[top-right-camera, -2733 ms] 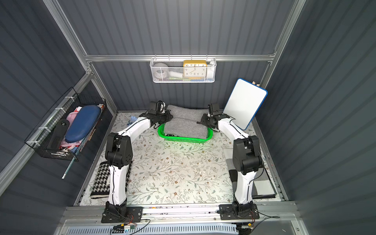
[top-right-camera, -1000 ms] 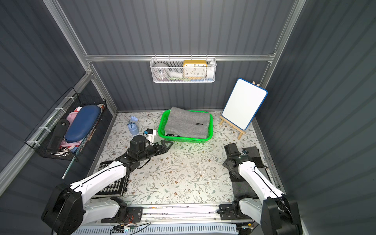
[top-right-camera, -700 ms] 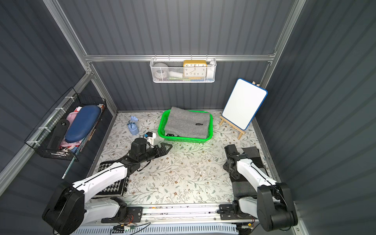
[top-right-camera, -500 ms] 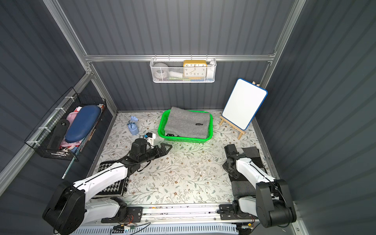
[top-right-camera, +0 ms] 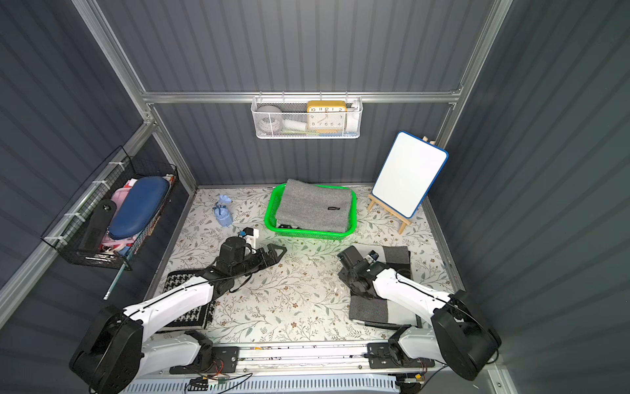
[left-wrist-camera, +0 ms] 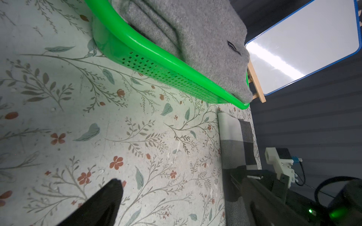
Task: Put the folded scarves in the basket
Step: Move the scarf to the center of the board.
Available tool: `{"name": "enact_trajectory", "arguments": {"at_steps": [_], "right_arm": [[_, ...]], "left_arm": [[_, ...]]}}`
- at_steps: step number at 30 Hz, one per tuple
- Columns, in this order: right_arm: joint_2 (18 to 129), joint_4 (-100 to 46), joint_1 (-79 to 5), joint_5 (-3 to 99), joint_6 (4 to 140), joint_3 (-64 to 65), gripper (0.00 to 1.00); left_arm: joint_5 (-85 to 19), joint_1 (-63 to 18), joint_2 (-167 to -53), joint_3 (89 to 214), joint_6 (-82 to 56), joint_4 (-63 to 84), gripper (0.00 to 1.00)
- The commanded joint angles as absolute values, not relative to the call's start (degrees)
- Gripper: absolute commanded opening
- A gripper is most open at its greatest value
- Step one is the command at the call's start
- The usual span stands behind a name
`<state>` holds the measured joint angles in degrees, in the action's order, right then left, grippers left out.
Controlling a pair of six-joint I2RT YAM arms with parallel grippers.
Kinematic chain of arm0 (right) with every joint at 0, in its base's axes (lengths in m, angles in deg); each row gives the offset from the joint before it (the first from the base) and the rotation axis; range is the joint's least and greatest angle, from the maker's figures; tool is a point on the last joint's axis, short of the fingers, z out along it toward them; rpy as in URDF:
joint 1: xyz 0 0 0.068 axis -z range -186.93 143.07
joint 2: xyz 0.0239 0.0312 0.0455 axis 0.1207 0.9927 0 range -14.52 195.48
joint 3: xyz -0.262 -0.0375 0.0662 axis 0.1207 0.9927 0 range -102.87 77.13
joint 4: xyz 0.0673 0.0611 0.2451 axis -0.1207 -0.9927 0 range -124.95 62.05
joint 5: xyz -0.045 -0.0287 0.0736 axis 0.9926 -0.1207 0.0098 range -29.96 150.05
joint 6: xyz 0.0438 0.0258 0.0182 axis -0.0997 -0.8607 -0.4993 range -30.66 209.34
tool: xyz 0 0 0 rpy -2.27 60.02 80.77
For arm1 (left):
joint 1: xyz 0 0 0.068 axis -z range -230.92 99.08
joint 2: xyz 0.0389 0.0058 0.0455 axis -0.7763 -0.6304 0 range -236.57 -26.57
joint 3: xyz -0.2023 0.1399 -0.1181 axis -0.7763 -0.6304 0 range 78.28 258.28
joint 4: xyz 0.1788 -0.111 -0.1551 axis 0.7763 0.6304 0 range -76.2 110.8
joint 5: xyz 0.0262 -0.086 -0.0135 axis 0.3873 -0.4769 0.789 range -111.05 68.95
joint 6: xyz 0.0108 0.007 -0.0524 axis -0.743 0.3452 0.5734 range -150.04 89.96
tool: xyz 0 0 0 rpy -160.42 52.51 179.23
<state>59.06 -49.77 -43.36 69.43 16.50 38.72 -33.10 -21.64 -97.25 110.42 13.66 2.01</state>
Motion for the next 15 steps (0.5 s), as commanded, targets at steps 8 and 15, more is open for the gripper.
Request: {"name": "enact_trajectory", "arguments": {"at_steps": [8, 15], "right_arm": [[55.40, -75.94, -45.08, 76.46, 26.35, 33.04, 0.51], [51.19, -75.55, -48.61, 70.04, 24.65, 39.47, 0.51]], "left_arm": [[-34.14, -21.65, -97.88, 111.33, 14.93, 2.10, 0.99], [-34.32, -21.66, -98.70, 109.96, 15.26, 0.81, 0.99]]}}
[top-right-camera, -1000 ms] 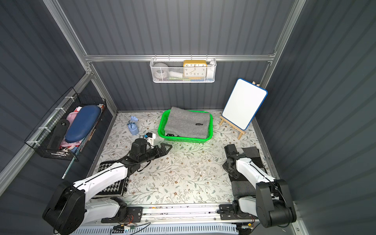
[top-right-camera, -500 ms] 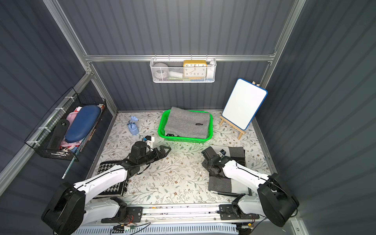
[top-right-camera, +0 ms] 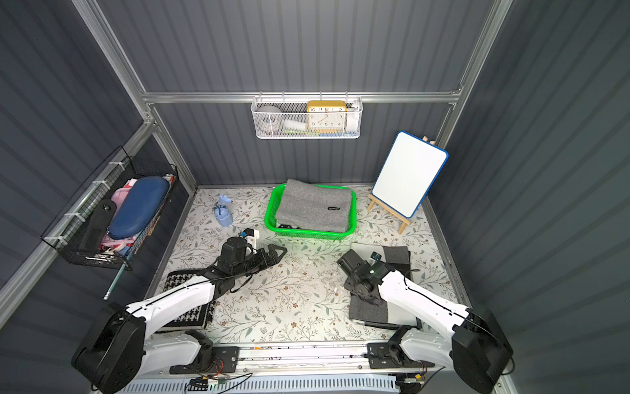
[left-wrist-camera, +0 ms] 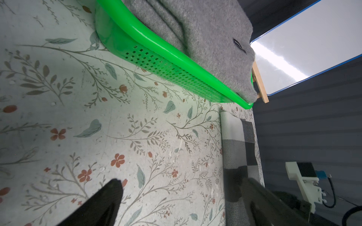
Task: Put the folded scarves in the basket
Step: Move the scarf to the center of the board.
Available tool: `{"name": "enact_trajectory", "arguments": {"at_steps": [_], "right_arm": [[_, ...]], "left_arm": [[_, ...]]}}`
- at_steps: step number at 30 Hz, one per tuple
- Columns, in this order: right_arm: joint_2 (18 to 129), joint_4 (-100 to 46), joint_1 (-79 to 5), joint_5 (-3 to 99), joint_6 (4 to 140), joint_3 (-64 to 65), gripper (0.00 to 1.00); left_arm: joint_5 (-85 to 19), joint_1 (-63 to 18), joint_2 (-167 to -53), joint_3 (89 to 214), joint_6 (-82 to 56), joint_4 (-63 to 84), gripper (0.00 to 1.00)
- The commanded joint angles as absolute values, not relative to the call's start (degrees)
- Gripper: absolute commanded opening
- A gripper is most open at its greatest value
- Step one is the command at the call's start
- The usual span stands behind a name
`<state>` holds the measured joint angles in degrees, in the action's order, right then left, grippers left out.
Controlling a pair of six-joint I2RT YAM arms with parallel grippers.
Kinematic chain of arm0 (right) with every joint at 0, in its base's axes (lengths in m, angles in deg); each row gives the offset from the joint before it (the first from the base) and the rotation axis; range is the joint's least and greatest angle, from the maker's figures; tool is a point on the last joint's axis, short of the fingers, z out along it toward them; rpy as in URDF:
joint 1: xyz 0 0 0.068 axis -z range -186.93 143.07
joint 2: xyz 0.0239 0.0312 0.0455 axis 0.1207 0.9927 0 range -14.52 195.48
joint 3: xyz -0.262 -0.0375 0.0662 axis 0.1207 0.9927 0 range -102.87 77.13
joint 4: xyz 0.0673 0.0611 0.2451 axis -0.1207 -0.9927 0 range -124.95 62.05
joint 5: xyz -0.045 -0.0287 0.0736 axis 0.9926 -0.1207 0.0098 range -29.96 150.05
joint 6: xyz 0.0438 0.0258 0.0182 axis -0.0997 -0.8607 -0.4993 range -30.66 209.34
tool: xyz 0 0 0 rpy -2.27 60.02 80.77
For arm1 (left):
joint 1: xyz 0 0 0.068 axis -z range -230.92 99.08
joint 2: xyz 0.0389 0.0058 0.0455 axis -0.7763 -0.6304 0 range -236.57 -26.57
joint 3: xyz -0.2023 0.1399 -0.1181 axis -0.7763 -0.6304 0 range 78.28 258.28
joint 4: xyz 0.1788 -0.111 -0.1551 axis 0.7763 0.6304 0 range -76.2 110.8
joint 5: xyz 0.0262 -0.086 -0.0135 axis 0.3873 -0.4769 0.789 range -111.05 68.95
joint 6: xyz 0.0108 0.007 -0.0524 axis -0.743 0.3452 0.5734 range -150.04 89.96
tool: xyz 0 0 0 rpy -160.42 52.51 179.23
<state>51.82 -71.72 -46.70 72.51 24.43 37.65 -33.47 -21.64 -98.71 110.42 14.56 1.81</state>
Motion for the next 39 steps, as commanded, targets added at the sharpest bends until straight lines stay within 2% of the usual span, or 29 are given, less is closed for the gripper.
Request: {"name": "enact_trajectory", "arguments": {"at_steps": [1, 8, 10, 12, 15, 18, 27, 28, 30, 32, 39], "right_arm": [[51.30, -75.83, -49.67, 70.04, 24.22, 39.73, 0.51], [54.55, -76.13, -55.81, 70.02, 20.97, 41.14, 0.49], [56.79, -74.79, -57.23, 69.70, 19.83, 41.65, 0.45], [58.11, -71.21, -58.77, 68.79, 19.03, 42.16, 0.34], [61.58, -68.45, -60.15, 67.99, 17.54, 40.59, 0.00], [65.85, -64.65, -62.45, 69.01, 15.99, 37.16, 0.00], [81.37, -39.20, -65.88, 70.48, 17.00, 18.66, 0.00], [82.64, -36.98, -65.91, 71.12, 18.17, 16.79, 0.03], [83.86, -36.12, -65.40, 71.94, 20.06, 13.18, 0.21], [83.77, -36.60, -64.78, 72.24, 22.48, 11.59, 0.31], [75.19, -49.13, -61.24, 77.27, 28.42, 18.69, 0.32]], "left_arm": [[-34.04, -21.65, -98.49, 109.82, 15.44, 1.23, 0.99], [-31.55, -21.64, -95.39, 108.27, 16.30, 3.35, 0.99], [-31.35, -21.65, -94.50, 108.25, 16.33, 4.11, 0.99], [-30.50, -21.65, -93.72, 108.06, 16.53, 5.12, 0.99], [-29.88, -21.65, -92.26, 107.55, 17.02, 6.30, 0.99], [-28.83, -21.65, -90.95, 106.93, 17.52, 6.94, 0.99], [-25.90, -21.65, -87.36, 104.36, 21.06, 8.57, 0.99], [-25.88, -21.65, -86.78, 104.04, 21.28, 8.97, 0.99], [-25.48, -21.64, -85.59, 103.66, 22.05, 10.44, 0.99], [-25.56, -21.65, -84.15, 102.79, 22.12, 10.98, 0.99], [-30.97, -21.65, -81.14, 98.28, 23.07, 6.96, 0.99]]}}
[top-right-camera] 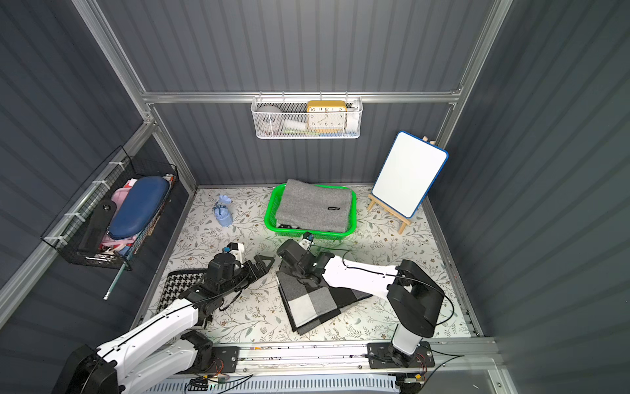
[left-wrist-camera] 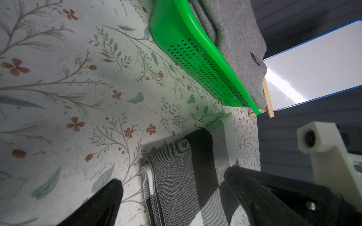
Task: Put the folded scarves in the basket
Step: Move the scarf to the center of the board.
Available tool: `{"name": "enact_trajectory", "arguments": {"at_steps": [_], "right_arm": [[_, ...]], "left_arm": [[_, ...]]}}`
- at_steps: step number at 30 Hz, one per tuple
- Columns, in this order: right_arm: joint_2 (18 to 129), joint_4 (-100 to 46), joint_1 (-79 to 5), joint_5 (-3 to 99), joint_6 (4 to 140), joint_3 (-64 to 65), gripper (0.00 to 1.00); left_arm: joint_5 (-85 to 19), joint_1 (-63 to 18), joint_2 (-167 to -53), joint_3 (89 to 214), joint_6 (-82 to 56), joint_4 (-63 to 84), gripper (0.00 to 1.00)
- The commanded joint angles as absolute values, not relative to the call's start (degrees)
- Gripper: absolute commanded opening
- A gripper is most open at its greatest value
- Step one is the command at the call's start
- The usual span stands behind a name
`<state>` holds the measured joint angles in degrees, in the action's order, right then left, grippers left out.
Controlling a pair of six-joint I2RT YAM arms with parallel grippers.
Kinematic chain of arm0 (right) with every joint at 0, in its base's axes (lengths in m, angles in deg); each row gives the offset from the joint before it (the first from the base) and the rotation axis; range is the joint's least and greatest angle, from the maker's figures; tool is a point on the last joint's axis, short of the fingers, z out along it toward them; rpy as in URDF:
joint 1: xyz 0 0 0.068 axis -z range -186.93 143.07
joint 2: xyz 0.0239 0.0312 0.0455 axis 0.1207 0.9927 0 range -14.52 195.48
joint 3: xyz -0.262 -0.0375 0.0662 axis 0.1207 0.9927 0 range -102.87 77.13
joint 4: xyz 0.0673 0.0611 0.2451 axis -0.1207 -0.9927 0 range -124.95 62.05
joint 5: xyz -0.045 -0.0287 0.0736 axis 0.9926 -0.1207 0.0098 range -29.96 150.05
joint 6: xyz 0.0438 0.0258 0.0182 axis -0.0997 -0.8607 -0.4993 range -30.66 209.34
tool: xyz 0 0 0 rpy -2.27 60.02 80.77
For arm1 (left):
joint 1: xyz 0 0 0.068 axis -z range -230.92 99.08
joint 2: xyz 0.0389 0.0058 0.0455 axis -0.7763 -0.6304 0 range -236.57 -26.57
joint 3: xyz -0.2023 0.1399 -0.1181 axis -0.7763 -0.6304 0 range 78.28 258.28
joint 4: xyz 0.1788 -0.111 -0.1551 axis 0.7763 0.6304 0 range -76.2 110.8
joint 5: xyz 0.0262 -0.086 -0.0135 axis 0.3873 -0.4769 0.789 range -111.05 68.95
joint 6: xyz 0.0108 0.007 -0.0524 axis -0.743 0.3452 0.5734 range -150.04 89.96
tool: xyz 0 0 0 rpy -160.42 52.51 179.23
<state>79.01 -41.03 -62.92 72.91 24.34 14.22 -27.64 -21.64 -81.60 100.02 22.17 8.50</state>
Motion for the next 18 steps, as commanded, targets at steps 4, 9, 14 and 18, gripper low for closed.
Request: {"name": "enact_trajectory", "arguments": {"at_steps": [4, 9, 14, 18], "right_arm": [[66.02, -55.25, -56.06, 77.48, 31.22, 28.55, 0.30], [55.70, -52.47, -47.90, 74.05, 34.29, 41.19, 0.30], [53.77, -52.01, -43.77, 70.55, 35.43, 44.20, 0.31], [58.58, -53.68, -42.70, 68.50, 36.47, 43.18, 0.30]], "left_arm": [[-34.98, -21.59, -83.21, 97.40, 23.14, 4.74, 0.99], [-38.17, -21.39, -85.86, 96.29, 23.48, 2.57, 0.99], [-39.51, -20.74, -87.16, 95.22, 24.61, 0.98, 0.94], [-39.59, -20.34, -89.13, 95.41, 24.85, 0.29, 0.89]]}}
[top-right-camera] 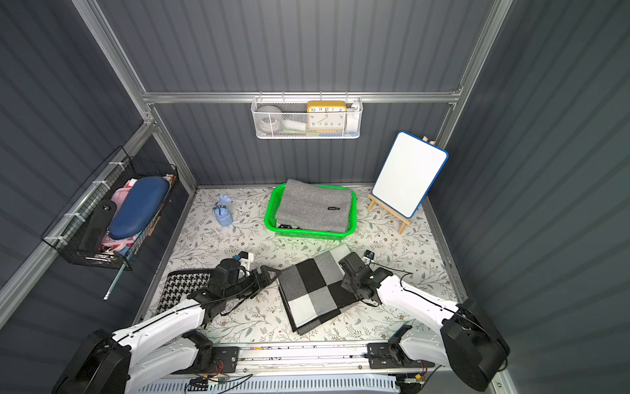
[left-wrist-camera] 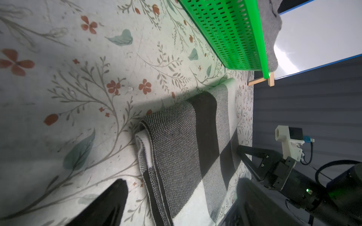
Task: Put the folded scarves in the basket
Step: Move the scarf to the center of the board.
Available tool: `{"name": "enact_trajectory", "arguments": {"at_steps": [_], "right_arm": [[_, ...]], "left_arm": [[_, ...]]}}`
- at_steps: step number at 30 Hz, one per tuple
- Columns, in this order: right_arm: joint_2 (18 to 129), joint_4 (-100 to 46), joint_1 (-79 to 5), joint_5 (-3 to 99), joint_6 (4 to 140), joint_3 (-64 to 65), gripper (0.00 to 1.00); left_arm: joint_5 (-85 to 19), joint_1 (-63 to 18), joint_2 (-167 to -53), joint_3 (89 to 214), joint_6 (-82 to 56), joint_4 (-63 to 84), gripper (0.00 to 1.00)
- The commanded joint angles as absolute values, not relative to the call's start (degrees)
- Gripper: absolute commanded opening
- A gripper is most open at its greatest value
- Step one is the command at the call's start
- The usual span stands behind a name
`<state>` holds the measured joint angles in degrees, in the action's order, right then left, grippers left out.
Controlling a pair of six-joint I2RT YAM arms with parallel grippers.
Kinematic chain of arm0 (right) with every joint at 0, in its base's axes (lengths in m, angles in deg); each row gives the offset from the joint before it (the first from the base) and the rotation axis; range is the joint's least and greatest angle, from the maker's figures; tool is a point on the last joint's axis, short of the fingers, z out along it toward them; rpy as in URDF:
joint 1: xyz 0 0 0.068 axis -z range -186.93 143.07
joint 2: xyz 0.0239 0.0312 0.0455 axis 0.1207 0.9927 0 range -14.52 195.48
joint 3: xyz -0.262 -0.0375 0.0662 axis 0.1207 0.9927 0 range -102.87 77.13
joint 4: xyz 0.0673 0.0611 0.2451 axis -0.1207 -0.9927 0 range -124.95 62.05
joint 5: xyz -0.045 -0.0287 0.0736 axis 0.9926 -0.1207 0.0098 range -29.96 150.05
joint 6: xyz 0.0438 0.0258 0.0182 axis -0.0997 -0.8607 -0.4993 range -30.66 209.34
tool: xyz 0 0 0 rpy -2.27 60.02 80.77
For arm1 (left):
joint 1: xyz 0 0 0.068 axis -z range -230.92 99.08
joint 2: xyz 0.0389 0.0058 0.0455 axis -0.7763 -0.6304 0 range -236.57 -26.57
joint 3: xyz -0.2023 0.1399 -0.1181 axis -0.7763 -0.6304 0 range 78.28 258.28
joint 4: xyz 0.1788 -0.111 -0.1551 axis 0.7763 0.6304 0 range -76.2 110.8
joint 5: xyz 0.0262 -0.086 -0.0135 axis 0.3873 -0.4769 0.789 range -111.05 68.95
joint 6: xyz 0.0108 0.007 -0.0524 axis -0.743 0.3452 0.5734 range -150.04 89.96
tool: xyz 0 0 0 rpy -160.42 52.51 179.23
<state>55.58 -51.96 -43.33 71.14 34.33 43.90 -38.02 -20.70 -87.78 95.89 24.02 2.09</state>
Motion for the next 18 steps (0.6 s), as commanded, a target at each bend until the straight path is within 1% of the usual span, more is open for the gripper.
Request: {"name": "enact_trajectory", "arguments": {"at_steps": [1, 6, 9, 12, 15, 18], "right_arm": [[60.10, -56.33, -42.49, 67.51, 36.69, 42.17, 0.30], [63.32, -55.95, -42.60, 63.73, 36.99, 43.14, 0.25], [62.11, -55.21, -43.91, 62.36, 35.23, 45.34, 0.25], [58.89, -54.33, -47.63, 62.23, 30.89, 48.35, 0.25], [55.55, -50.98, -52.63, 62.26, 24.62, 51.65, 0.25], [52.14, -50.26, -57.56, 62.82, 18.81, 54.06, 0.25]], "left_arm": [[-39.60, -20.12, -89.91, 95.81, 24.74, 0.05, 0.89], [-38.39, -18.96, -95.40, 97.28, 23.71, -0.98, 0.89], [-37.39, -18.99, -100.36, 99.47, 22.46, -1.00, 0.91], [-37.87, -19.02, -105.91, 101.73, 22.13, -2.74, 0.94], [-39.71, -19.01, -111.64, 103.65, 21.47, -5.49, 0.95], [-40.07, -19.01, -116.63, 107.53, 20.88, -3.44, 0.94]]}}
